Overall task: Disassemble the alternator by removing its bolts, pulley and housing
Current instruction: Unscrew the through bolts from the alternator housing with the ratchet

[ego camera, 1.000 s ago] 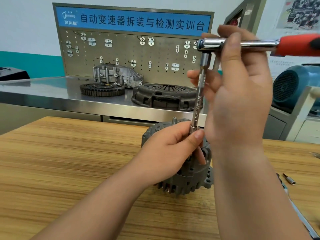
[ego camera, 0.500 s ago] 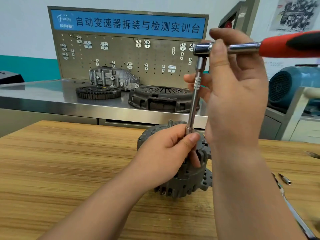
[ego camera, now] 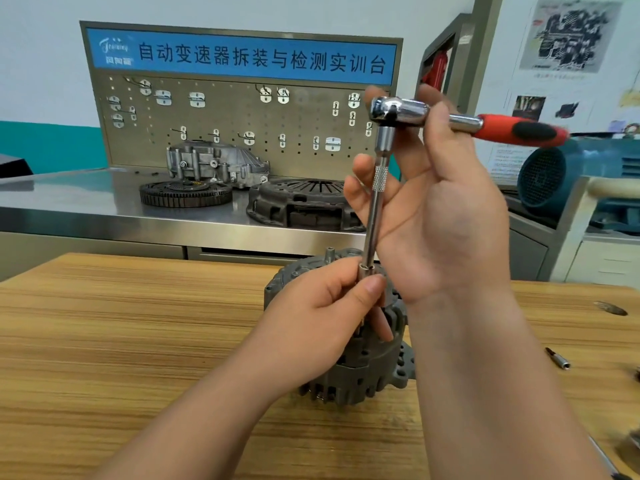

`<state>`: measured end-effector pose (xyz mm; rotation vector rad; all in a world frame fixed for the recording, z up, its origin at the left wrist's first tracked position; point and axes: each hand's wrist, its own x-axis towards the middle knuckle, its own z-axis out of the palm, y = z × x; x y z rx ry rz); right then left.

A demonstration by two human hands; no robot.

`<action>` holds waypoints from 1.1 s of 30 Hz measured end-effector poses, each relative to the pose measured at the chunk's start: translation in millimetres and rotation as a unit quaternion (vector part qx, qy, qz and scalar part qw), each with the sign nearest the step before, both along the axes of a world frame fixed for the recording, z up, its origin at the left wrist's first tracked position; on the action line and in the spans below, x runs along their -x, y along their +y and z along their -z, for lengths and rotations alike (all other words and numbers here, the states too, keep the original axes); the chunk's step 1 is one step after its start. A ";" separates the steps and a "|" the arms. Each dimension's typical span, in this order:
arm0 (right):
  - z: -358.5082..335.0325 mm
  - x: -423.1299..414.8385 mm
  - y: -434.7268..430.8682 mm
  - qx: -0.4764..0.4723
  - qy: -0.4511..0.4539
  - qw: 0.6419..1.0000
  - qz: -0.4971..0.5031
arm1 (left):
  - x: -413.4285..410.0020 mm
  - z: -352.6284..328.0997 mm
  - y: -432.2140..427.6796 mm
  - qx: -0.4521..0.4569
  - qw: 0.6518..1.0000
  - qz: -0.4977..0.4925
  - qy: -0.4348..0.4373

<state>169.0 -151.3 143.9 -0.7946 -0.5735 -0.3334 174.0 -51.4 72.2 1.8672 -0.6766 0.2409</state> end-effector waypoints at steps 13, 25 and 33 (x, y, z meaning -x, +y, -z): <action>5.7 3.4 8.7 0.109 -0.094 0.975 0.167 | -2.2 1.6 0.2 0.017 1.000 0.009 0.013; 3.5 4.6 7.0 0.061 -0.068 0.992 0.089 | -3.2 2.4 0.6 0.012 1.000 0.012 0.002; 6.5 6.5 13.0 0.124 -0.140 0.957 0.222 | -3.5 2.6 0.5 0.014 1.000 0.010 0.019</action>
